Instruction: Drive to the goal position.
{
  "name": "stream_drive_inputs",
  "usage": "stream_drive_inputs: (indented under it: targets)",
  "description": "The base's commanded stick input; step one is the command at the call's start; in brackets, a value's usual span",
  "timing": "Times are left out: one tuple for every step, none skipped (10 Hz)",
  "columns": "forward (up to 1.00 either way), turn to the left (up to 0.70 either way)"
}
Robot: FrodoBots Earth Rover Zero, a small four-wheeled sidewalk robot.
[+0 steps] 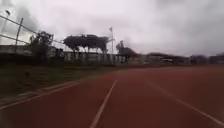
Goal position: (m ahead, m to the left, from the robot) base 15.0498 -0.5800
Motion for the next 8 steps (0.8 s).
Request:
stream_drive_inputs:
  targets:
    - [0.50,0.00]
    - [0.50,0.00]
    - [0.50,0.00]
    - [0.50,0.00]
    - [0.50,0.00]
    - [0.50,0.00]
    - [0.50,-0.06]
    - [0.50,-0.33]
